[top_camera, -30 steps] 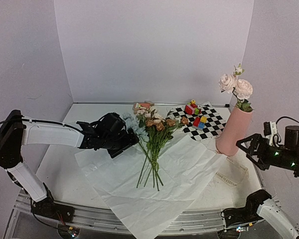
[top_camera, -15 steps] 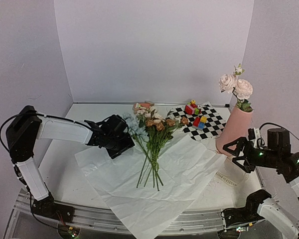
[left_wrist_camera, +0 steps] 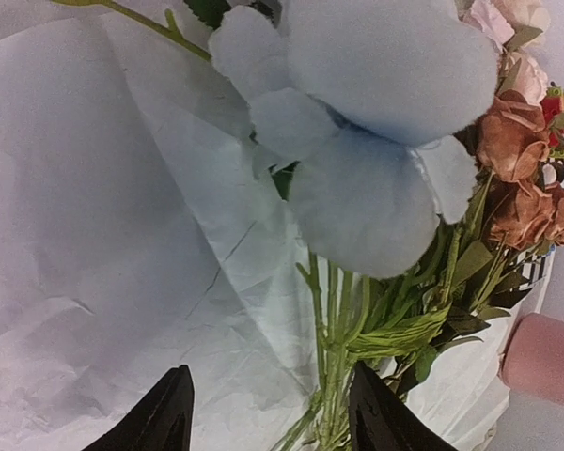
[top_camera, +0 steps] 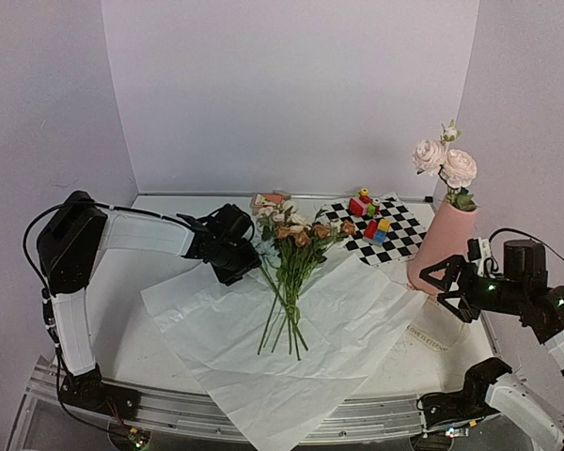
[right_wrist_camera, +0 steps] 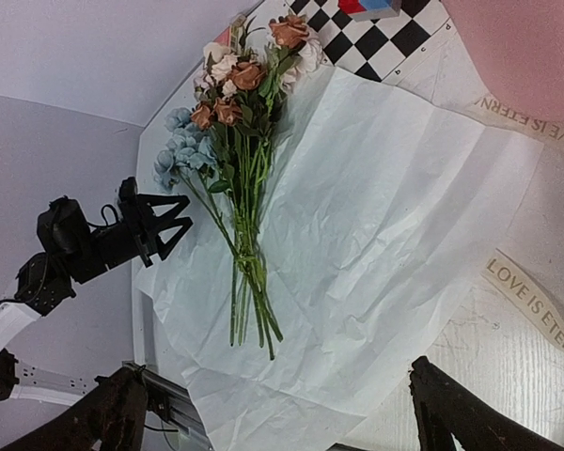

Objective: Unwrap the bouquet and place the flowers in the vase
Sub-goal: Pick up the fake flower from the wrapping paper.

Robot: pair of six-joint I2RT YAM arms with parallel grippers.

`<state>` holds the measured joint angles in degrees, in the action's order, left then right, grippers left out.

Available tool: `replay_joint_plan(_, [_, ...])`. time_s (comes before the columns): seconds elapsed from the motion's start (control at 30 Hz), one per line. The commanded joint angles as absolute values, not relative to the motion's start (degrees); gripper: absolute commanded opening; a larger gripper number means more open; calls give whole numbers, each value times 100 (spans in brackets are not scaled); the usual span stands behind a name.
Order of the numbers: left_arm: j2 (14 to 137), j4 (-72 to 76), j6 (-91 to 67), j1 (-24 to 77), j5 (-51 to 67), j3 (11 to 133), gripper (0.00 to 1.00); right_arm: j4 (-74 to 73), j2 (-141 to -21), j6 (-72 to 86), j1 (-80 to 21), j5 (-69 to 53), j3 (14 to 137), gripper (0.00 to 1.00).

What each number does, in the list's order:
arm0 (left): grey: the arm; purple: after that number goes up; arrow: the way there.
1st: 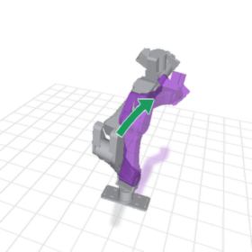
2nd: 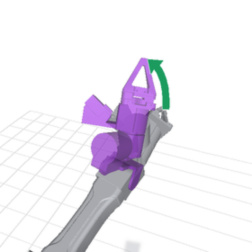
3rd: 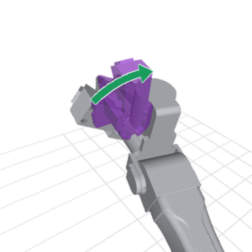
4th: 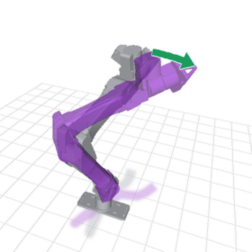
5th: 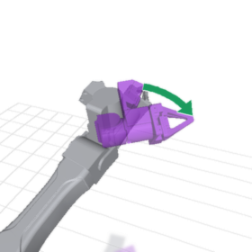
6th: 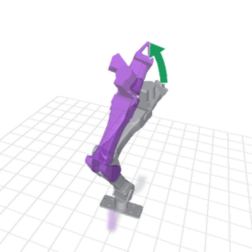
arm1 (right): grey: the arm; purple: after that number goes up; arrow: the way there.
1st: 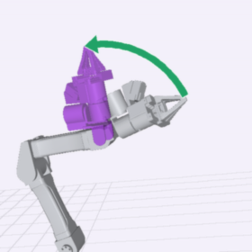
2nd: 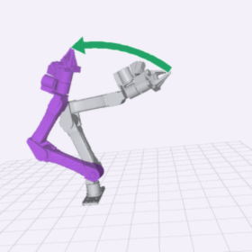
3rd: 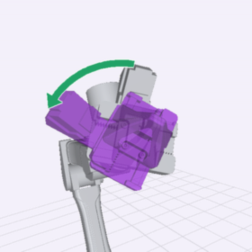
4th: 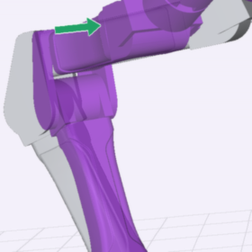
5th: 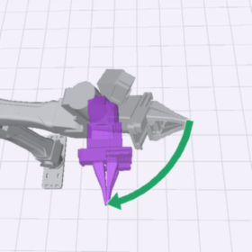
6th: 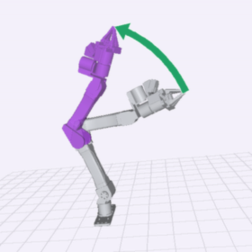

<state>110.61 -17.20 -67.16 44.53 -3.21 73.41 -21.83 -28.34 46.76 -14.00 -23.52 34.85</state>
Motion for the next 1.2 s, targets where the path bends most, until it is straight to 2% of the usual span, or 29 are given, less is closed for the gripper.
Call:
replay_joint_plan(0.0, [11409, -1749, -6737, 4432, -144, 7920, 57, -2201, -2899, 4551, -1377, -2236, 3735, 98])
replay_joint_plan(0.2, [11870, -1748, -6881, 4430, 209, 8172, 55, -2416, -2811, 4415, -1380, -2088, 3811, 98])
replay_joint_plan(0.4, [12168, -1744, -7004, 4430, 214, 8389, 47, -2570, -2799, 4289, -1380, -2024, 3916, 98])
replay_joint_plan(0.47, [12203, -1747, -6955, 4430, 189, 8468, 40, -2652, -2827, 4242, -1380, -2032, 3968, 98])
replay_joint_plan(0.57, [12149, -1749, -6823, 4430, 100, 8517, 22, -2801, -2839, 4176, -1379, -2037, 4041, 98])
replay_joint_plan(0.77, [11677, -1767, -6788, 4430, -425, 8335, 0, -3161, -2678, 4069, -1374, -1887, 4189, 98])
replay_joint_plan(1.17, [10734, -2051, -6683, 4431, -1277, 8117, 0, -3627, -2101, 4202, -1378, -1849, 4113, 98])
